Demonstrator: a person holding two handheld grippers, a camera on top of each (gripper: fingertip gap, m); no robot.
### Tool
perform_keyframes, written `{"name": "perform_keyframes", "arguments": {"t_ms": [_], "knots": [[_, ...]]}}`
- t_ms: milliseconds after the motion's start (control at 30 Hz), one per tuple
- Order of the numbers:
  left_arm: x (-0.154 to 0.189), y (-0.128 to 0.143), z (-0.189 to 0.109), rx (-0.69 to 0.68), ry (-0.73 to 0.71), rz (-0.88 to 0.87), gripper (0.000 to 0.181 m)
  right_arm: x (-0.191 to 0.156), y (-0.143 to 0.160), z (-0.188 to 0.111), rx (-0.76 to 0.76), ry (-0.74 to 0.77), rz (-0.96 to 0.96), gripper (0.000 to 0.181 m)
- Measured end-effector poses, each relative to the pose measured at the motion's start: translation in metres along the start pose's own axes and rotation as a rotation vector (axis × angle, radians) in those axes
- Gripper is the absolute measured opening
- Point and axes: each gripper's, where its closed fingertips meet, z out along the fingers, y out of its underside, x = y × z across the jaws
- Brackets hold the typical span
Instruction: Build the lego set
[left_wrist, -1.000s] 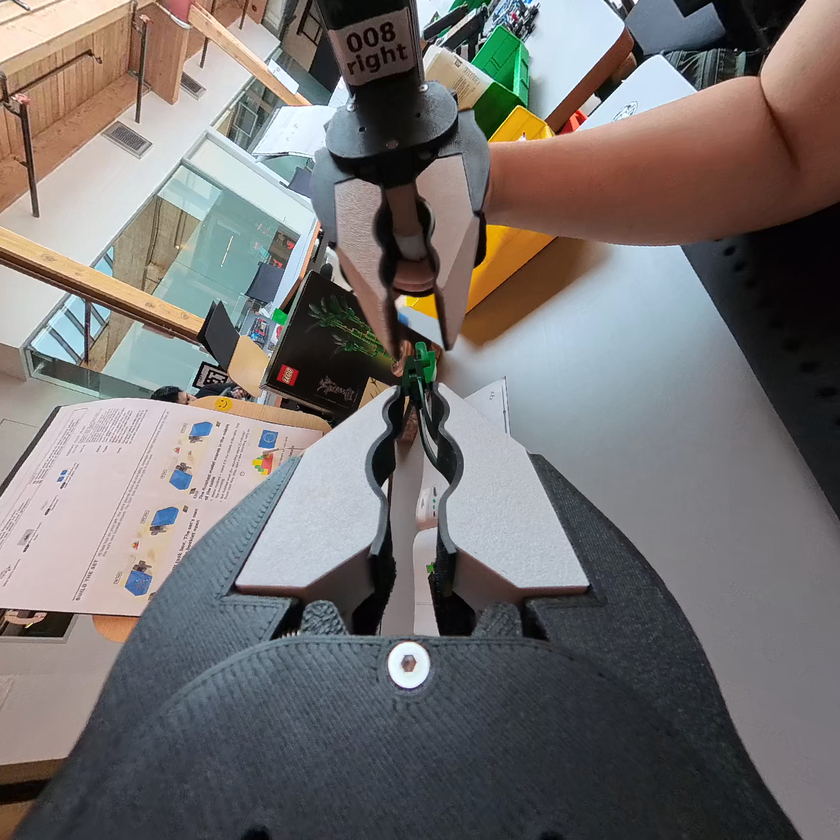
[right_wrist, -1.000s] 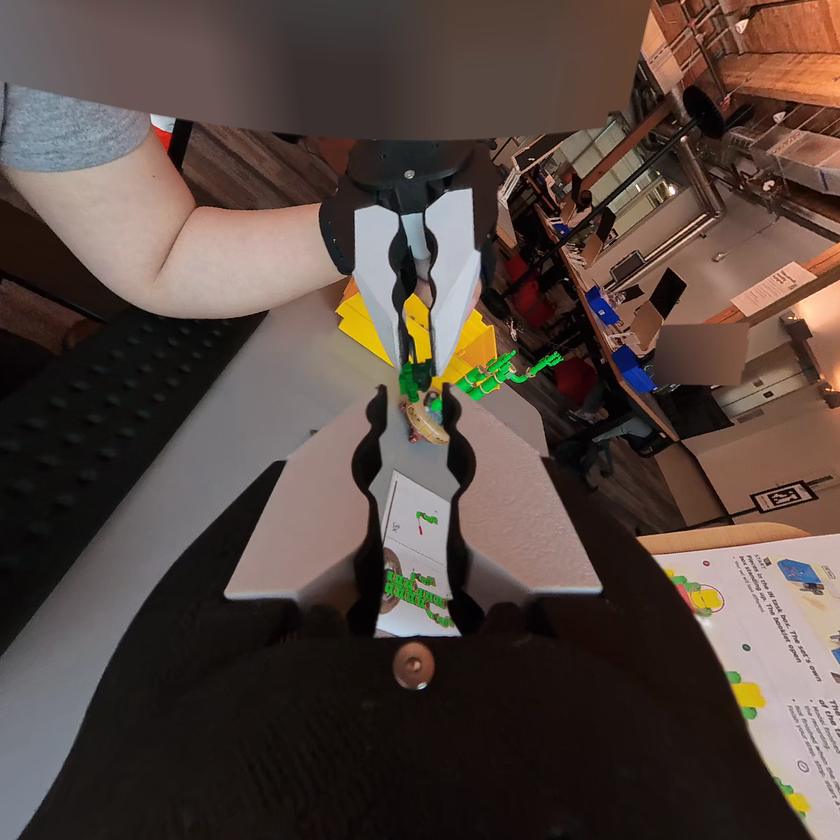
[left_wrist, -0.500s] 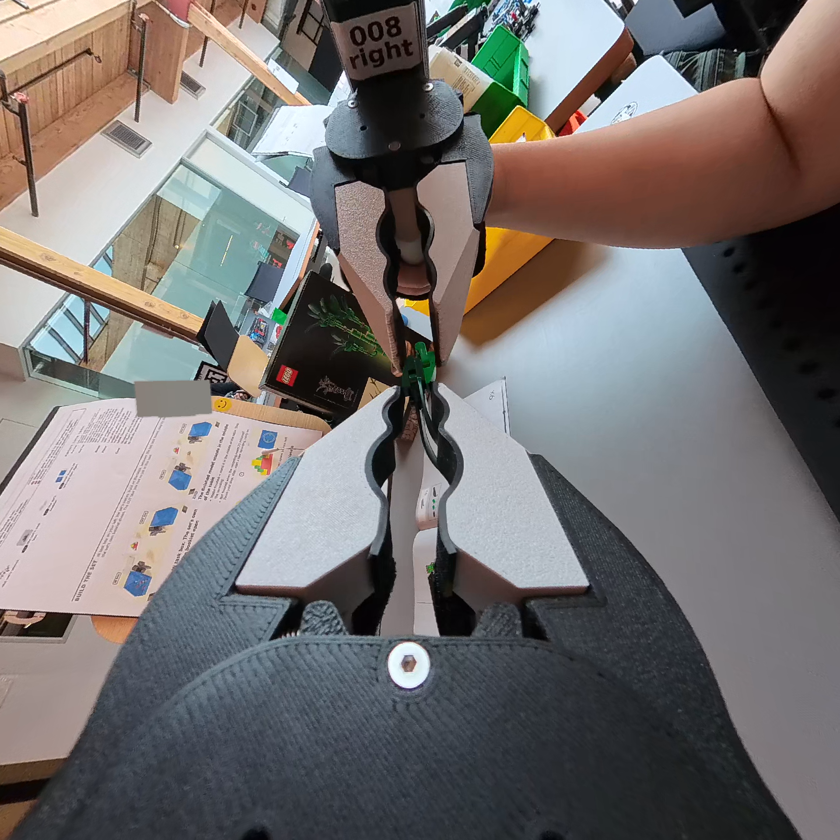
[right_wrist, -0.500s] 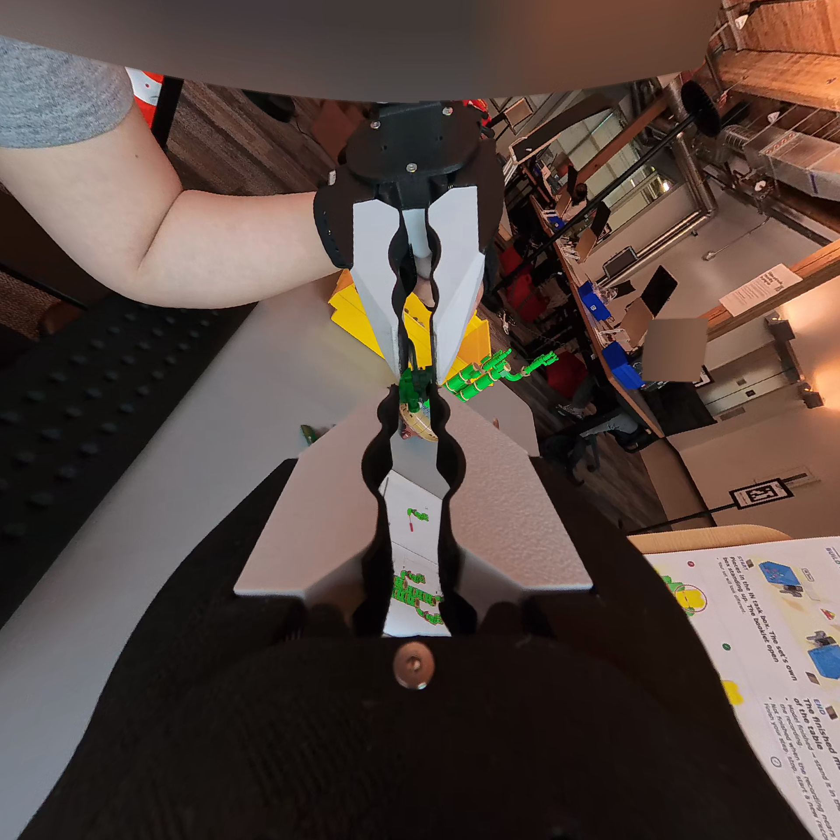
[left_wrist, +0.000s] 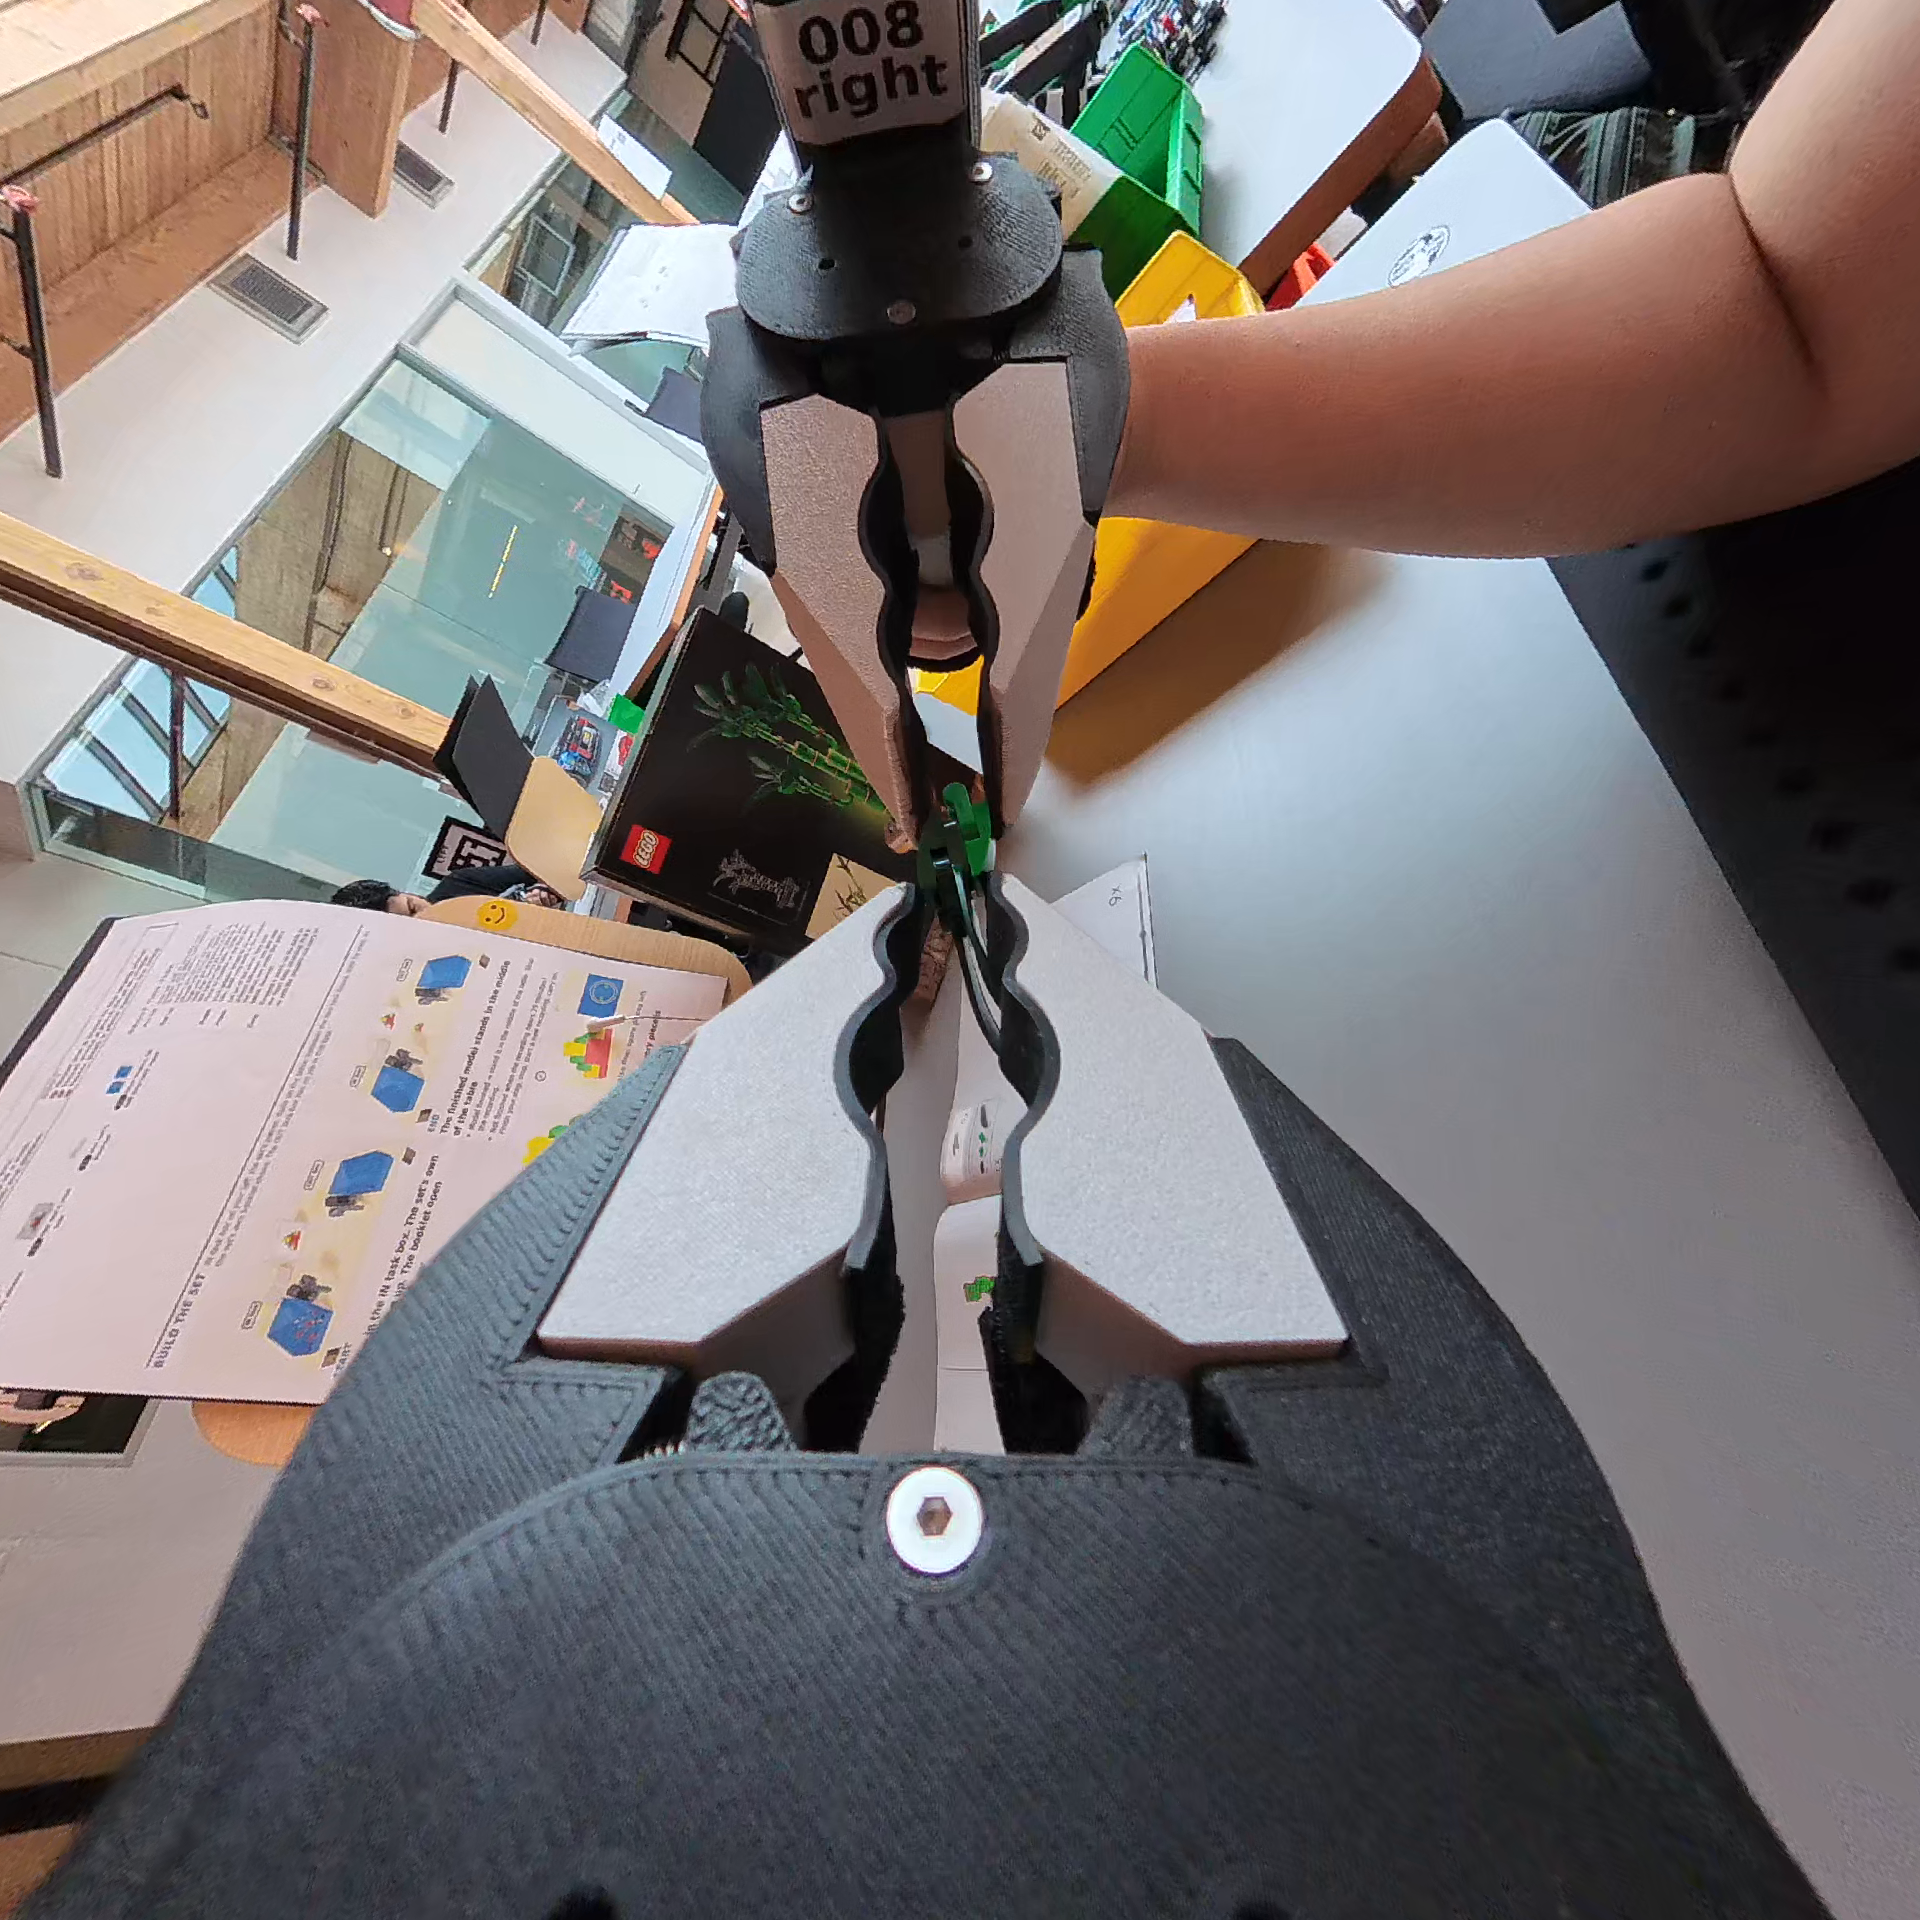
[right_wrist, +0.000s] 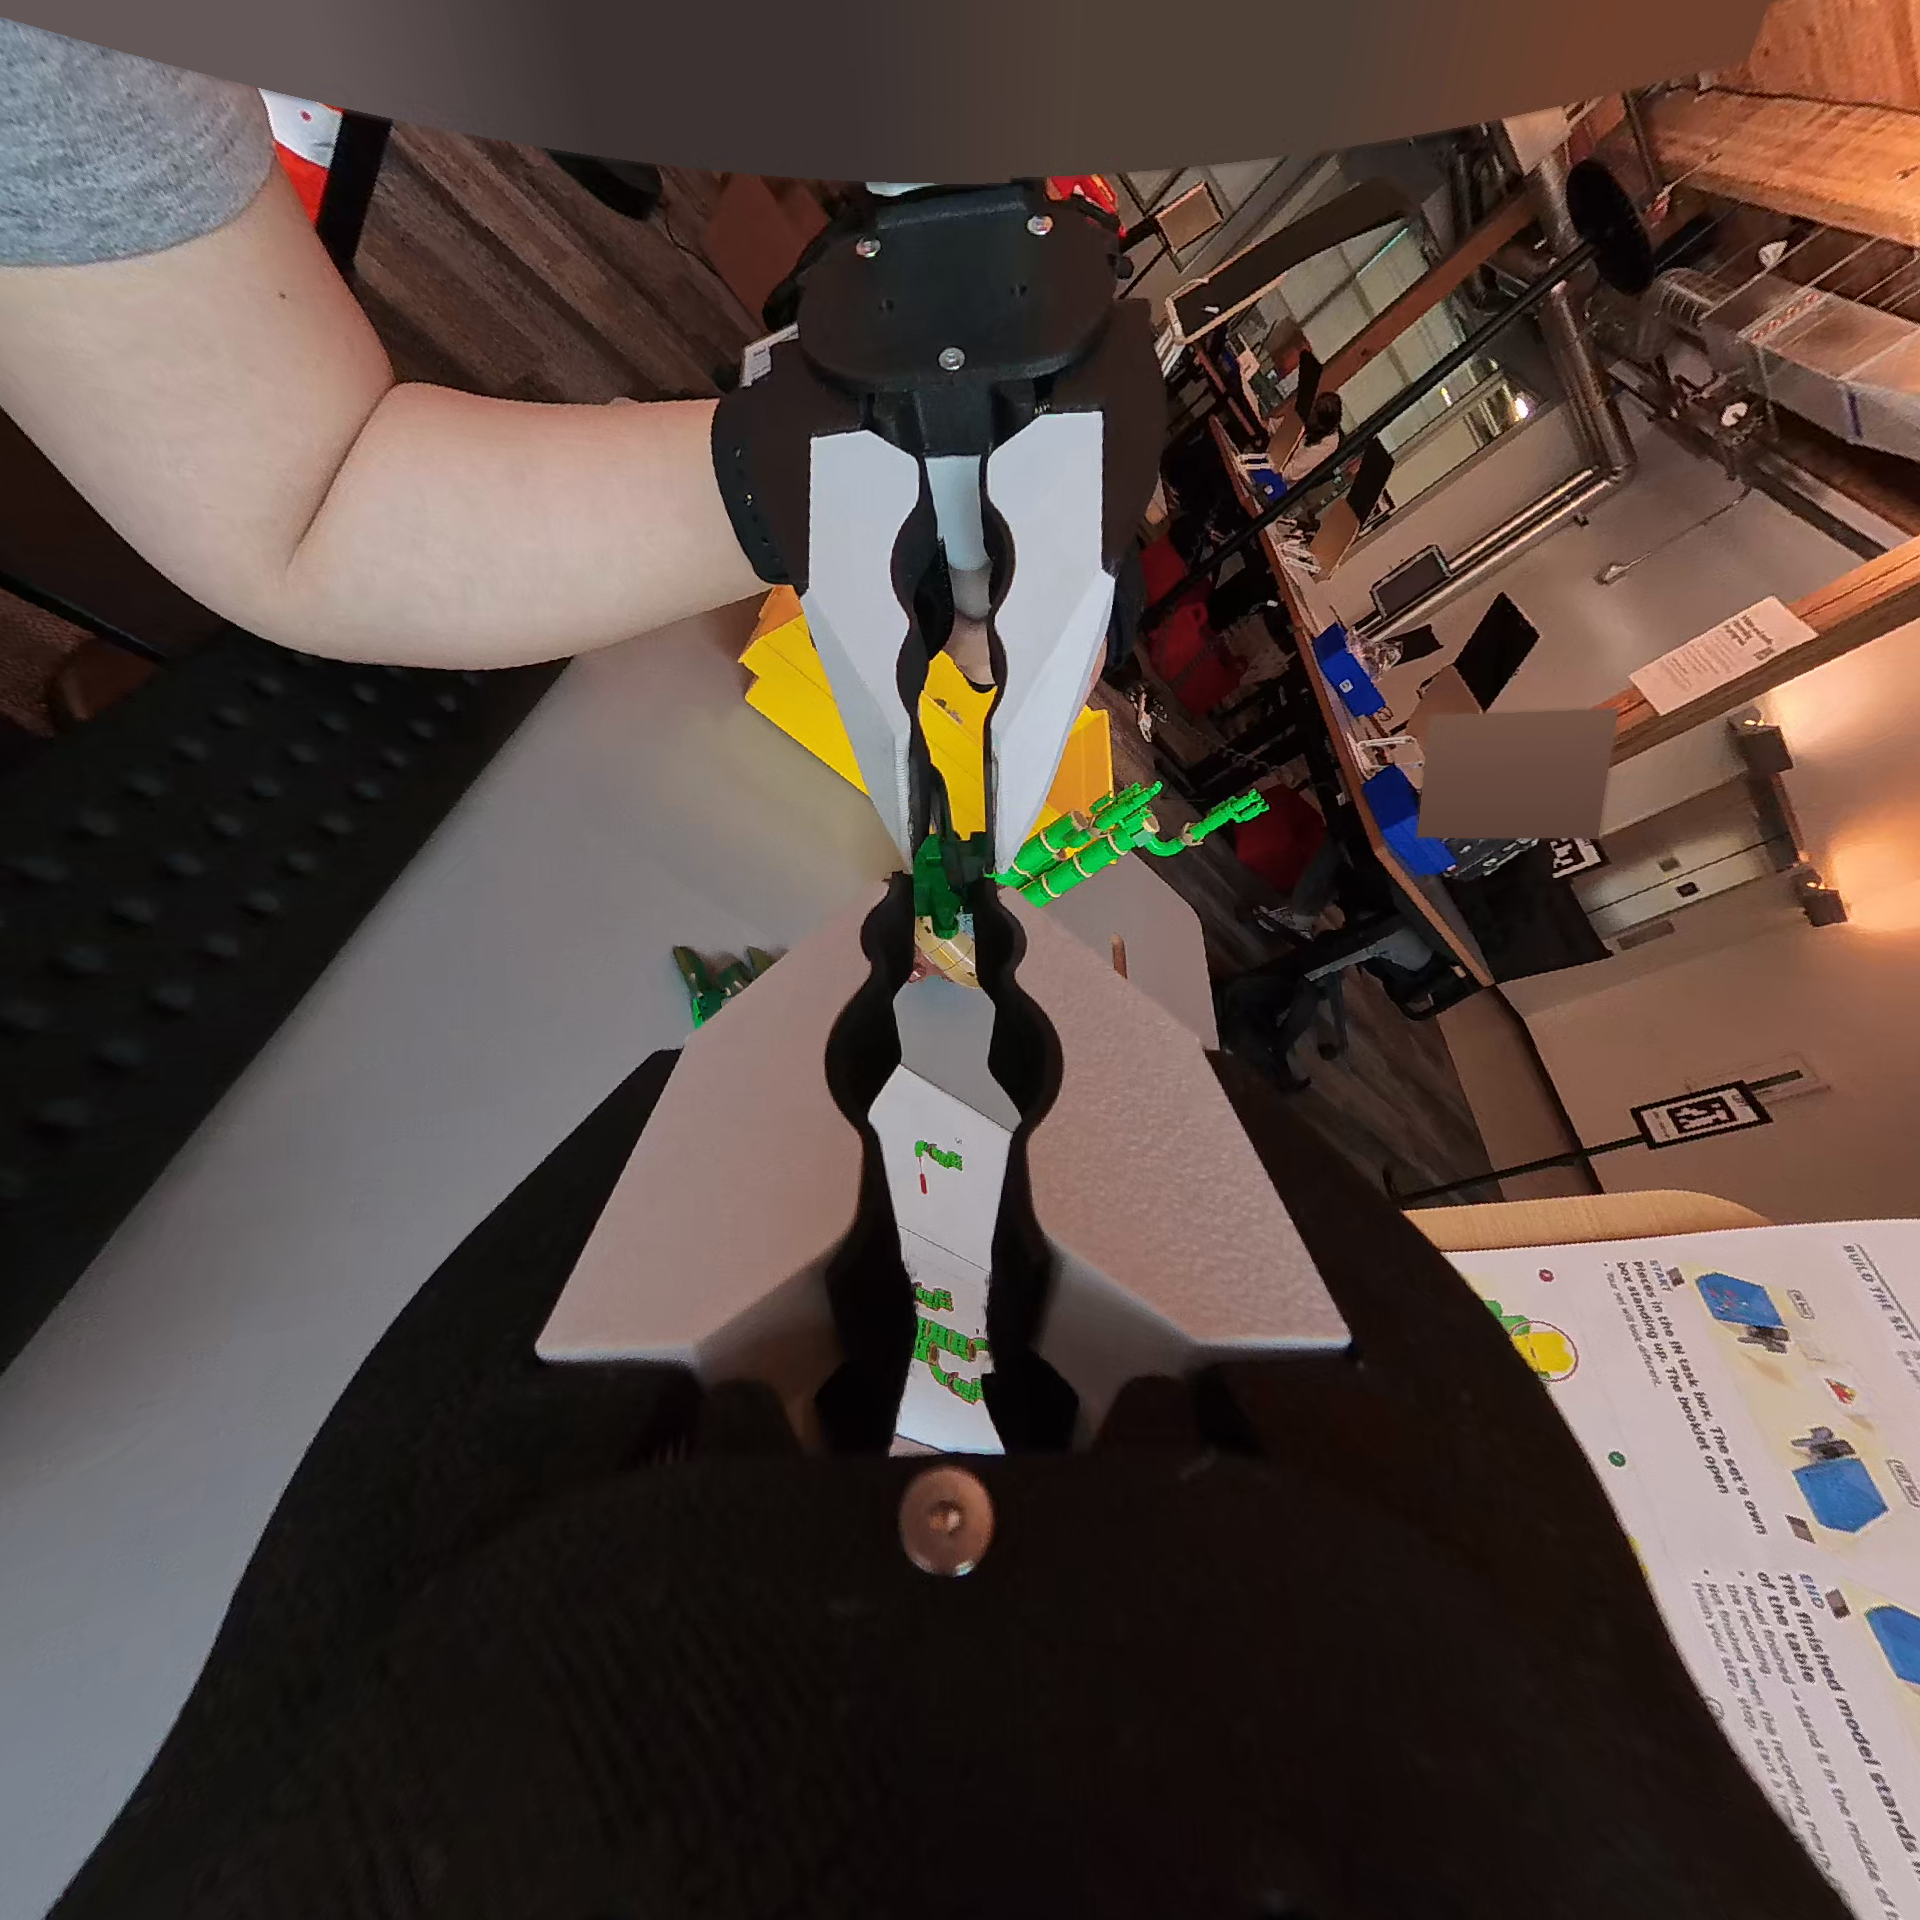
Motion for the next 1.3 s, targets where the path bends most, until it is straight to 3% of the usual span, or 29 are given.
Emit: {"name": "perform_keyframes", "arguments": {"t_ms": [533, 700, 867, 1300], "knots": [[-0.012, -0.019, -0.007, 0.144, -0.049, -0.053, 0.013, 0.010, -0.015, -0.007, 0.075, 0.059, 0.013, 0.011], [-0.017, -0.018, -0.005, 0.141, -0.081, -0.049, 0.020, 0.010, -0.016, -0.005, 0.071, 0.065, 0.006, 0.011], [-0.014, -0.018, -0.004, 0.140, -0.068, -0.037, 0.010, 0.011, -0.016, -0.006, 0.073, 0.070, 0.006, 0.011], [-0.016, -0.017, -0.002, 0.092, -0.071, -0.016, 0.009, 0.011, -0.015, -0.007, 0.084, 0.060, 0.029, 0.011]]}}
